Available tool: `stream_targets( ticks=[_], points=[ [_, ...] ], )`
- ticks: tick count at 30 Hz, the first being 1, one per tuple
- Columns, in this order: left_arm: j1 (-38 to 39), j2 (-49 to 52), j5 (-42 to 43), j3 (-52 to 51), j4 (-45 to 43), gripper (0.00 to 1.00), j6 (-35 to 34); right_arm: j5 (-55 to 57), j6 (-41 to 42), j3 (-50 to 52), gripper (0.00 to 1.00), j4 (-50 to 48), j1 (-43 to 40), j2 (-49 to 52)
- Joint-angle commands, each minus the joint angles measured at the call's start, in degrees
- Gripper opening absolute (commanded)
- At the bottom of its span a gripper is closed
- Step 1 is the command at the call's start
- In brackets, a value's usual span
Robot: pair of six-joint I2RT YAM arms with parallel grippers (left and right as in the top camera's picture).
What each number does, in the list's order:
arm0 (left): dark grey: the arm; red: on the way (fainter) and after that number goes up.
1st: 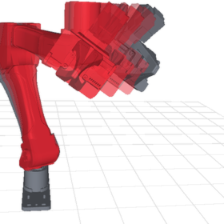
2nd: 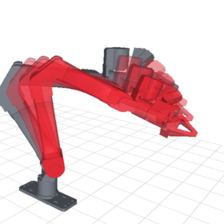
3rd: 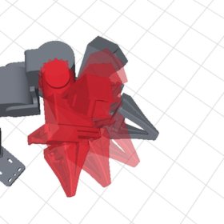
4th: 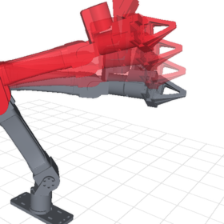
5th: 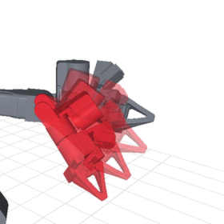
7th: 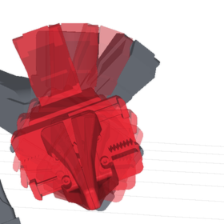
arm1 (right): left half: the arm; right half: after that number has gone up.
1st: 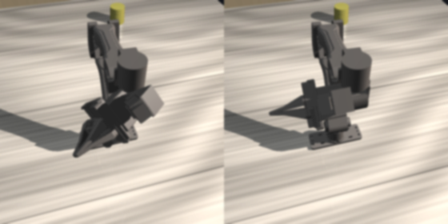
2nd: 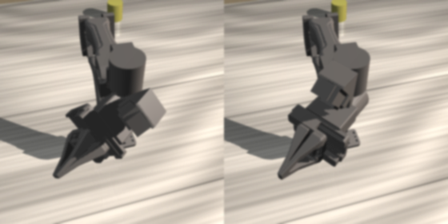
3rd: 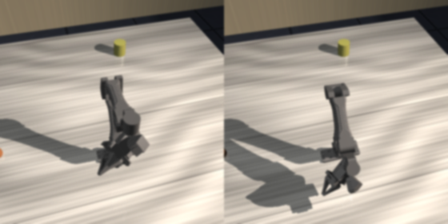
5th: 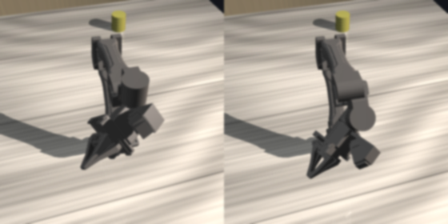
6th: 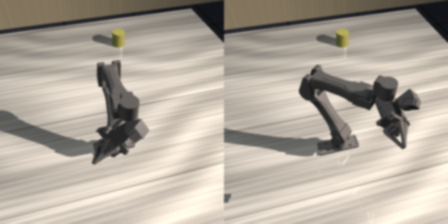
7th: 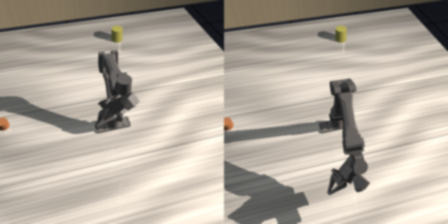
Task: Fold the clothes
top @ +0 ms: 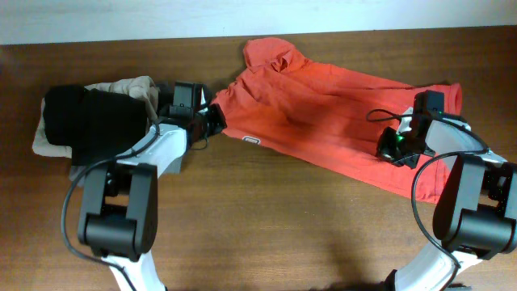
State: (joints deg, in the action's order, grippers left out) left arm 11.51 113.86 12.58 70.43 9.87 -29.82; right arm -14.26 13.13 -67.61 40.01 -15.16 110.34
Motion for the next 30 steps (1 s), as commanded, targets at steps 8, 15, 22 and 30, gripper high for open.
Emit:
stream_targets(
  ticks=[8, 15, 22, 30],
  points=[
    [1.5, -3.4, -10.9, 0.0, 13.3, 0.01, 9.8, 4.4, -0.3, 1.6, 0.16, 0.5, 0.5, 2.6],
    [1.6, -3.4, -11.6, 0.0, 18.5, 0.01, 10.0, -0.5, 3.4, 1.6, 0.10, 5.7, 0.5, 2.3],
    [1.6, -3.4, -11.5, 0.0, 20.0, 0.01, 10.2, -6.0, 2.0, 1.5, 0.11, 7.1, -1.1, -4.1],
    [1.9, -3.4, -11.3, 0.0, 26.8, 0.08, 10.2, -5.5, 2.2, 1.4, 0.18, 9.9, -2.2, -11.2]
  ],
)
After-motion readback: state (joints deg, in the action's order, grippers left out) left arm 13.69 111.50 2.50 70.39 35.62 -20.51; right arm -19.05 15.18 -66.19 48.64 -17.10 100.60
